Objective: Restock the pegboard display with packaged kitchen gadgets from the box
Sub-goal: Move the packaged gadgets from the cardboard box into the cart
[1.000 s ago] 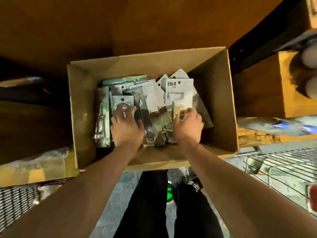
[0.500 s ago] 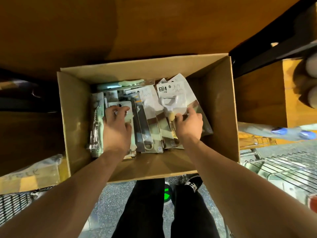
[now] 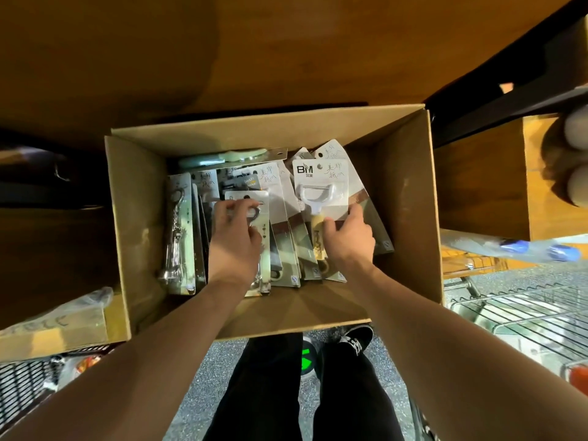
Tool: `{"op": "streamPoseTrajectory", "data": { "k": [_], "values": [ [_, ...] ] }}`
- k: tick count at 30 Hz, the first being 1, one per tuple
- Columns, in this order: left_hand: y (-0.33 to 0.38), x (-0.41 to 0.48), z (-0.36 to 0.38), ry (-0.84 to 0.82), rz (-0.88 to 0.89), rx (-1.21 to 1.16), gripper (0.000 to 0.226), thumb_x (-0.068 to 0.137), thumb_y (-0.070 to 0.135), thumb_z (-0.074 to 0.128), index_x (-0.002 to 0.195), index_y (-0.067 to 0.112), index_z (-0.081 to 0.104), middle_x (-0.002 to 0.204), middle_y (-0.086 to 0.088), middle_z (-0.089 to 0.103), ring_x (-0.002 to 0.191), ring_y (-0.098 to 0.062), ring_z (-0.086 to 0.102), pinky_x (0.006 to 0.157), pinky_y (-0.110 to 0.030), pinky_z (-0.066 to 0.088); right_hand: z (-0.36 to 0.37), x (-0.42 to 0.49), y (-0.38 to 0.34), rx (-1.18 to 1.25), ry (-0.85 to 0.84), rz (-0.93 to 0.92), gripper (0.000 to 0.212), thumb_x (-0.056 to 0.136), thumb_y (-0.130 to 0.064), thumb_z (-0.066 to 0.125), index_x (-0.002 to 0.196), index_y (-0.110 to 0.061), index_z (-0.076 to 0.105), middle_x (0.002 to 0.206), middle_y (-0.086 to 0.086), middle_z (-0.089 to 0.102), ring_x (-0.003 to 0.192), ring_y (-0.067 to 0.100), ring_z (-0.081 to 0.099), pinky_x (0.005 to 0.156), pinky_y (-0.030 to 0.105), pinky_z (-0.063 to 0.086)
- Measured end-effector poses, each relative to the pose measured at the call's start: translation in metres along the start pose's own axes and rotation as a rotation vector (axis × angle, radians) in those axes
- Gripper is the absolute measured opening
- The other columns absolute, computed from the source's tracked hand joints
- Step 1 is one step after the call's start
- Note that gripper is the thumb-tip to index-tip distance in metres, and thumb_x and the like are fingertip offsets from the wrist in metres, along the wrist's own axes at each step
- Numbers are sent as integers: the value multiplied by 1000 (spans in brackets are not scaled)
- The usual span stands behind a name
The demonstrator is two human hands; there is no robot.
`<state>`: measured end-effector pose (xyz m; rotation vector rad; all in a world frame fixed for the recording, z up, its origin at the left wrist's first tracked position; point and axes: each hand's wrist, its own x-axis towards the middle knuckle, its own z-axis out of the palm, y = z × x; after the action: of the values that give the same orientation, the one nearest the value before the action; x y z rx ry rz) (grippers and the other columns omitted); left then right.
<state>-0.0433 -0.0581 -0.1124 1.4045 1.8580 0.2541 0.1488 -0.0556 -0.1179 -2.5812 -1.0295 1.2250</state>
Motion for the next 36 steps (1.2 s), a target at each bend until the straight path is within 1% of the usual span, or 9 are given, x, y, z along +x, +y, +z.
{"op": "streamPoseTrajectory", "data": {
  "k": [3,5,10,13,17,20,24,30,36],
  "values": [
    [-3,-1,0,73,-12,97,45,95,11,69,132,29,53,139,0,42,121,-24,57,102,-46,56,-4,-2,1,89,-59,2,30,99,-31,52,126,-23,43,104,2,69,89,24,67,83,40,58],
    [-5,-3,0,97,-58,116,49,93,16,73,134,28,49,132,-5,50,113,-26,57,94,-48,59,-5,-1,1,110,-94,8,31,102,-24,50,132,-18,44,107,3,68,88,21,66,79,34,53],
    [-6,-4,-1,60,-145,67,52,95,20,73,133,34,40,104,-1,64,89,-23,67,73,-48,64,-9,-2,4,172,-116,-16,20,105,-22,52,125,-22,49,106,-2,68,92,18,67,89,41,58],
    [-2,-3,-3,55,-162,49,51,95,16,73,132,31,42,94,5,65,83,-18,68,70,-41,63,-17,-6,6,226,-35,-61,21,105,-24,51,126,-22,48,100,-5,66,89,18,68,82,39,58],
    [2,-3,-5,45,-140,40,49,95,18,74,130,31,42,97,6,65,84,-16,68,72,-40,62,-29,-11,8,269,70,-95,16,105,-24,49,119,-17,46,93,-5,64,77,12,65,62,27,50],
    [11,-8,-5,33,-113,-2,49,96,17,72,134,30,44,101,5,64,90,-17,67,77,-37,60,-36,-17,9,195,90,-164,12,105,-28,48,115,-23,42,95,-5,65,80,16,66,69,39,55],
    [29,-17,-7,46,-43,-37,49,99,17,69,141,30,45,109,3,63,96,-16,65,77,-28,50,-40,-28,7,77,145,-279,11,107,-30,45,114,-27,36,97,-8,62,80,16,62,68,32,46],
    [51,-27,-8,36,-8,-44,53,98,17,71,139,39,46,113,10,64,101,-14,66,84,-39,61,-51,-44,9,85,277,-347,11,108,-30,42,114,-26,34,91,-2,63,72,21,59,63,32,43],
    [85,-50,-12,85,96,-24,49,100,25,69,144,29,51,115,14,66,74,-13,68,57,-26,53,-84,-68,8,307,267,-280,15,106,-27,45,119,-26,35,100,-1,66,84,24,66,76,40,54]
  ]
}}
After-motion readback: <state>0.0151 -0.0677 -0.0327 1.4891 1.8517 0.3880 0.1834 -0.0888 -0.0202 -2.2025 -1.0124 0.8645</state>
